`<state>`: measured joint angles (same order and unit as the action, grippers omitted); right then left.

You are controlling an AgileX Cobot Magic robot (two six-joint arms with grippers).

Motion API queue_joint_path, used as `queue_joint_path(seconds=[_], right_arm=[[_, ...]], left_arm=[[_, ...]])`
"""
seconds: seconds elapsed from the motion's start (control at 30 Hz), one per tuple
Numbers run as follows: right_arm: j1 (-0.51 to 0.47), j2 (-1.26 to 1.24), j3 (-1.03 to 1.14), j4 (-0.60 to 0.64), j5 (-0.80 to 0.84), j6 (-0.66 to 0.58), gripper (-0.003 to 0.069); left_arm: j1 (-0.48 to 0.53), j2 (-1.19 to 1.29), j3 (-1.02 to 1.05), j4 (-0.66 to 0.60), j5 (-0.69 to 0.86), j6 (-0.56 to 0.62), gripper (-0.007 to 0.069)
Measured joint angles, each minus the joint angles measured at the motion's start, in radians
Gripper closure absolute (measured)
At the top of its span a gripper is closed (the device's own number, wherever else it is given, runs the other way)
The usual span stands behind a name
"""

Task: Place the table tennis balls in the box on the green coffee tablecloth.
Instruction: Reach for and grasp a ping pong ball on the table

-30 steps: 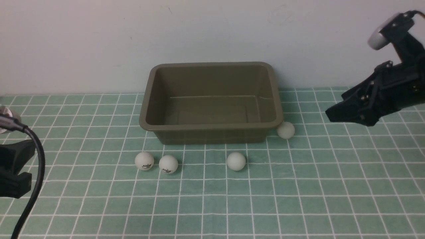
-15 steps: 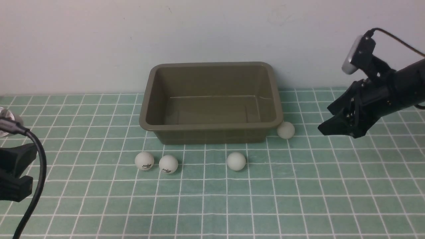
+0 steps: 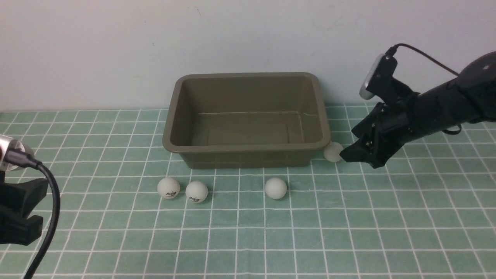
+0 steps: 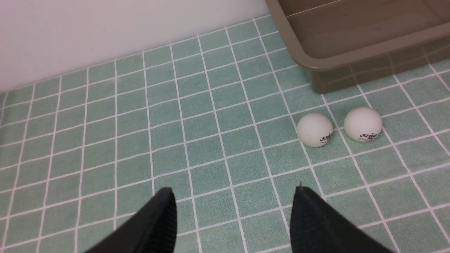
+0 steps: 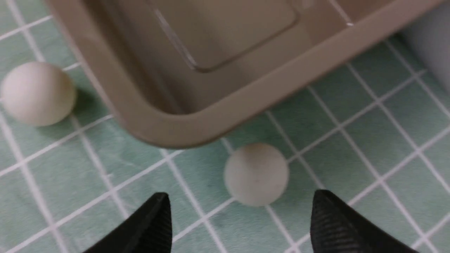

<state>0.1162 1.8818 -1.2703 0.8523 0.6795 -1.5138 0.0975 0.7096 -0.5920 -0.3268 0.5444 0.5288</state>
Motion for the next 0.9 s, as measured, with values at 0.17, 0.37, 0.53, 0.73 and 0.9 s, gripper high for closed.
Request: queue_joint_path(seconds=[0.17,0.37,0.53,0.73,0.9], right_arm=[[0.003,0.002,0.000,0.001,-0.034,0.003,0.0177],[0.007,0.048,-0.001,0.012,-0.071,0.000,0.0177],[0.009,0.106,-0.001,0.036,-0.088,-0.024,0.0177],[0.021,0.139,-0.001,0.069,-0.105,-0.082,0.0177],[0.027,0.148,-0.001,0.116,-0.136,-0.121,0.0177]], left_arm=[[0.000,0.000,0.000,0.001,0.000,0.000,0.0230],[0.000,0.000,0.000,0.001,0.000,0.000,0.0230],[0.000,0.000,0.000,0.001,0.000,0.000,0.0230],[0.000,0.000,0.000,0.001,-0.001,0.000,0.0230],[0.000,0.000,0.000,0.001,-0.001,0.001,0.0230]])
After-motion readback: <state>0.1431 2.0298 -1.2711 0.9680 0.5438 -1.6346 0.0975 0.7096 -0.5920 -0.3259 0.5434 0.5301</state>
